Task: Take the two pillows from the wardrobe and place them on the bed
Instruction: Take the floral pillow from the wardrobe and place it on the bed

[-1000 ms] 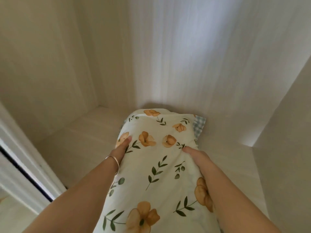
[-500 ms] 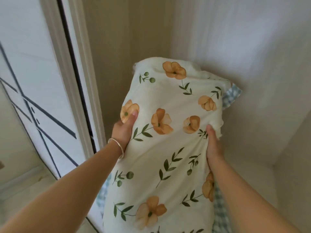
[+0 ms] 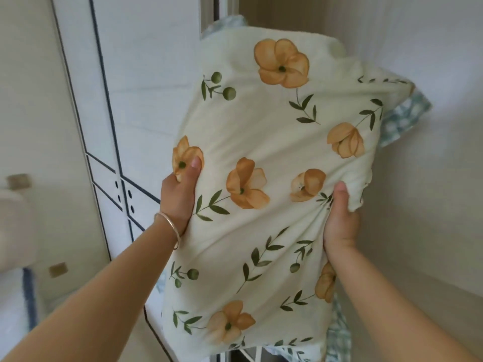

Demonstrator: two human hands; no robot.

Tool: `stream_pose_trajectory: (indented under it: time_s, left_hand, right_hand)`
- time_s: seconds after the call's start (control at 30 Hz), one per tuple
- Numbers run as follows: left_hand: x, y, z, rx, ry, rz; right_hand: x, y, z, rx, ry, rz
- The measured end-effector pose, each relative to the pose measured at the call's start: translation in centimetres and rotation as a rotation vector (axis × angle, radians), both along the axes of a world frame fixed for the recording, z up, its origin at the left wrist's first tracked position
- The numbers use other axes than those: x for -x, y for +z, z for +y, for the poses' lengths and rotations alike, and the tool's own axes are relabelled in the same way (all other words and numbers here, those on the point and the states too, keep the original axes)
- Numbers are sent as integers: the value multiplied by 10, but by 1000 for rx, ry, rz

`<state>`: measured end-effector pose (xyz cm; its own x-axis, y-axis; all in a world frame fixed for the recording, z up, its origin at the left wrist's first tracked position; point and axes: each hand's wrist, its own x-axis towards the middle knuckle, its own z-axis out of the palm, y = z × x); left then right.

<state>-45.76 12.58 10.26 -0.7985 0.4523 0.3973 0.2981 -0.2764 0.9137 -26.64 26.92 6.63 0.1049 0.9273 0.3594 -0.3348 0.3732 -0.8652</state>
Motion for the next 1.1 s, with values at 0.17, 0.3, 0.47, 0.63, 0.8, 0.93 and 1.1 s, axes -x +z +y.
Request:
stream_pose_trajectory:
  time_s: [0.17,0.3,0.47,0.63,0.8,0.93,1.1]
  left_hand:
    - [50,-6,-75,-23,226,7]
    - [94,-19,-143,-53,388,-23]
    - [136,-44,-226,13,642,-48]
    - [178,-74,-292,102,824,-117]
    - [235,-107,-320,123,990,-161]
    - [300,-137,-319,123,1070,-251]
    - [405,-158,-300,116,1144,-315]
  right_hand:
    - [68,8,-54,-94,168,7]
    - [130,11,-97,-136,297,-25]
    - [211,-6,-152,-44,571,-118]
    - [297,-43,-191,-11,752,-225]
    - [380,-71,-211,-17,901,-339]
    - [468,-87,-205,-46,972,-398]
    - [603,-109,-186,-29,1111,-448]
